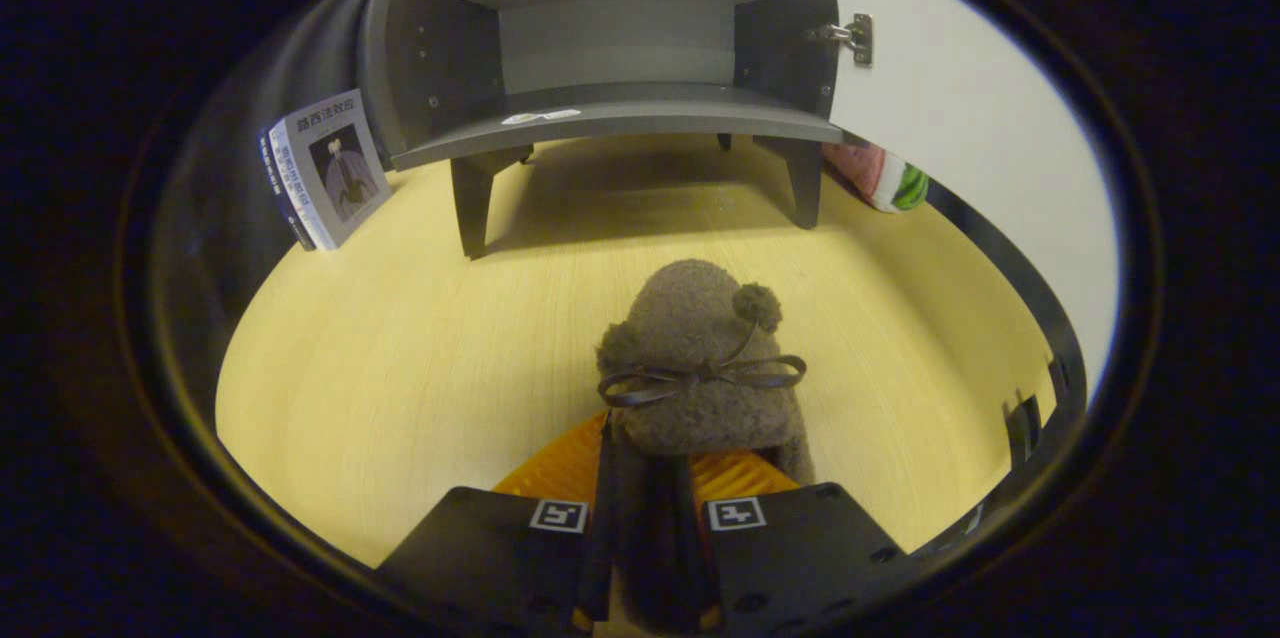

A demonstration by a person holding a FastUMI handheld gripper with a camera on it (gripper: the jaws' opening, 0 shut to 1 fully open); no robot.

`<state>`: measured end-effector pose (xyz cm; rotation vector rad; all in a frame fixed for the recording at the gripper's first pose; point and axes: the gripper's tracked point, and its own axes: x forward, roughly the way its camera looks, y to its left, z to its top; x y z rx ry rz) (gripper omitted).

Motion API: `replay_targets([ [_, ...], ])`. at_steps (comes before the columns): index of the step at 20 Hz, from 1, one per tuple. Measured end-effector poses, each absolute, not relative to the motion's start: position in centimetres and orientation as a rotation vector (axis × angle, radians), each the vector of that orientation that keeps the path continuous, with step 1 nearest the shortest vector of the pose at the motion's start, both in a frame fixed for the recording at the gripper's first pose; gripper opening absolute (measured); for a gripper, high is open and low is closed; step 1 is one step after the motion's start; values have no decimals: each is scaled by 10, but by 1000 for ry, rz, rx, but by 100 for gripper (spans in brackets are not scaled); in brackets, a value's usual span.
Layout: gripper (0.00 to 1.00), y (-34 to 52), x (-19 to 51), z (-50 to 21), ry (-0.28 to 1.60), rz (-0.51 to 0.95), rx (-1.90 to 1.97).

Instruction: Open the shoe cabinet door, grab the shoes and put them into the shoe cabinet, then close the shoe cabinet door.

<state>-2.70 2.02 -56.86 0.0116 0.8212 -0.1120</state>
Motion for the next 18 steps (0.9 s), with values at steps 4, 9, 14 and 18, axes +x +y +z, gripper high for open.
replay_targets([
  [4,29,19,-27,-569,831,-111,83],
  [9,7,18,-24,-569,822,-122,28],
  [14,3,17,-25,-555,806,-106,-4],
  [18,3,17,-28,-537,797,-75,-15],
])
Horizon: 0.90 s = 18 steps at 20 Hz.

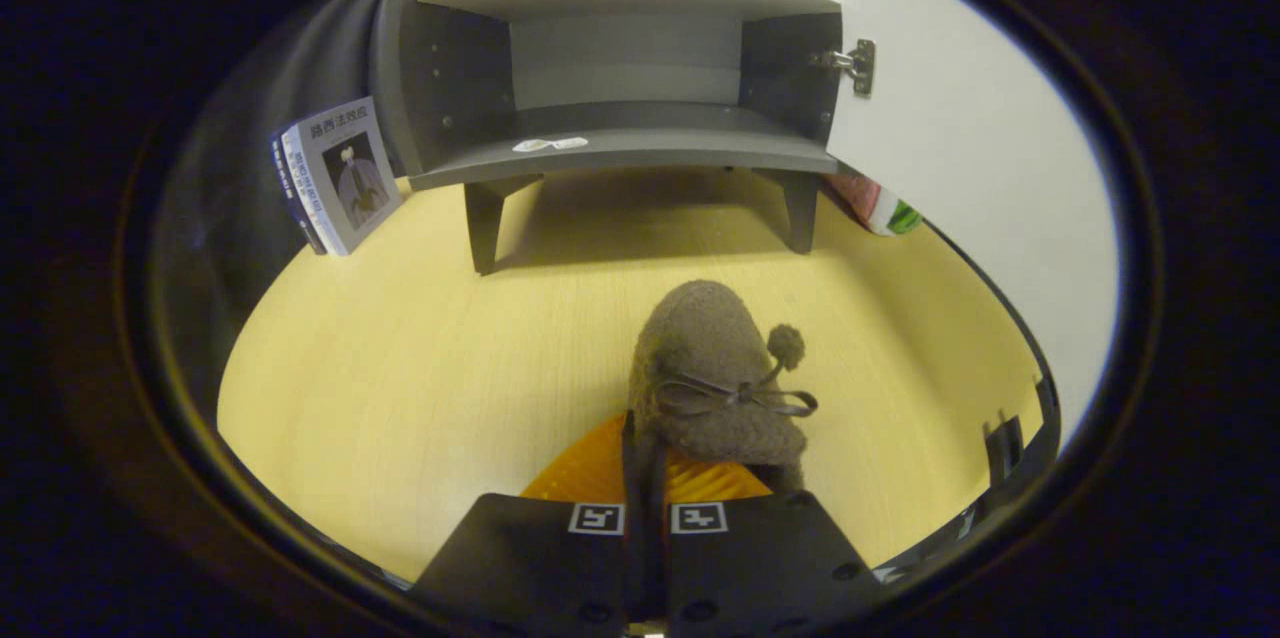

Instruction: Open the shoe cabinet door, grab the shoes and put them into the shoe cabinet, then close the shoe cabinet door.

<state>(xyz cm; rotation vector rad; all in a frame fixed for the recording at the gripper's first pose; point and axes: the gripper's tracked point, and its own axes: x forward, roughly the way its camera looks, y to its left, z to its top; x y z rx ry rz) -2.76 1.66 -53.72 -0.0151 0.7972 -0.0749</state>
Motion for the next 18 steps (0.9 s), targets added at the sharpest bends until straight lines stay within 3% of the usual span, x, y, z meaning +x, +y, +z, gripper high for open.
replay_targets([
  [5,3,10,-29,-485,781,-54,-13],
  [18,3,-13,40,-221,544,51,-79],
])
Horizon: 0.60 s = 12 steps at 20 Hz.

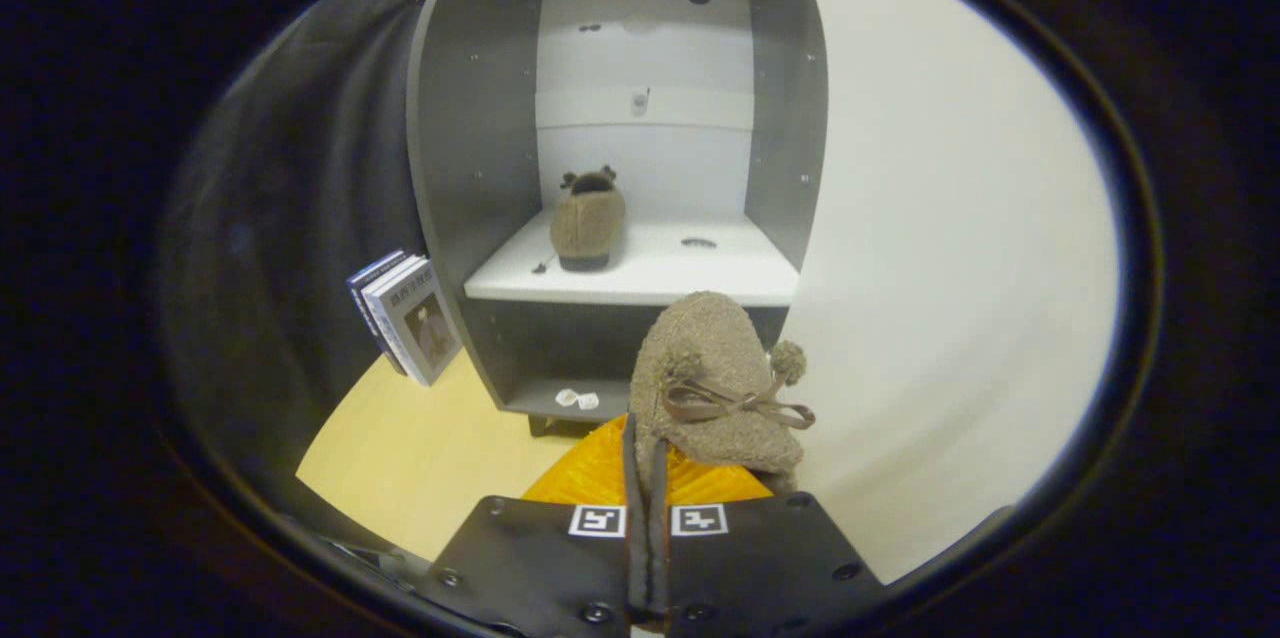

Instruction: Open the shoe cabinet door, grab the shoes and put them into the shoe cabinet, then close the shoe cabinet door.

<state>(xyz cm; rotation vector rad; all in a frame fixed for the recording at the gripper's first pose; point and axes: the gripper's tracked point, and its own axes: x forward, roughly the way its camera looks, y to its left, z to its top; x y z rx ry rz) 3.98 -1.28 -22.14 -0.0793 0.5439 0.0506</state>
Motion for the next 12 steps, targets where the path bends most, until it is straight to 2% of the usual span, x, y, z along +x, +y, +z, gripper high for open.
replay_targets([
  [6,3,-8,128,-164,456,30,-138],
  [12,3,-3,235,-141,419,-8,-165],
])
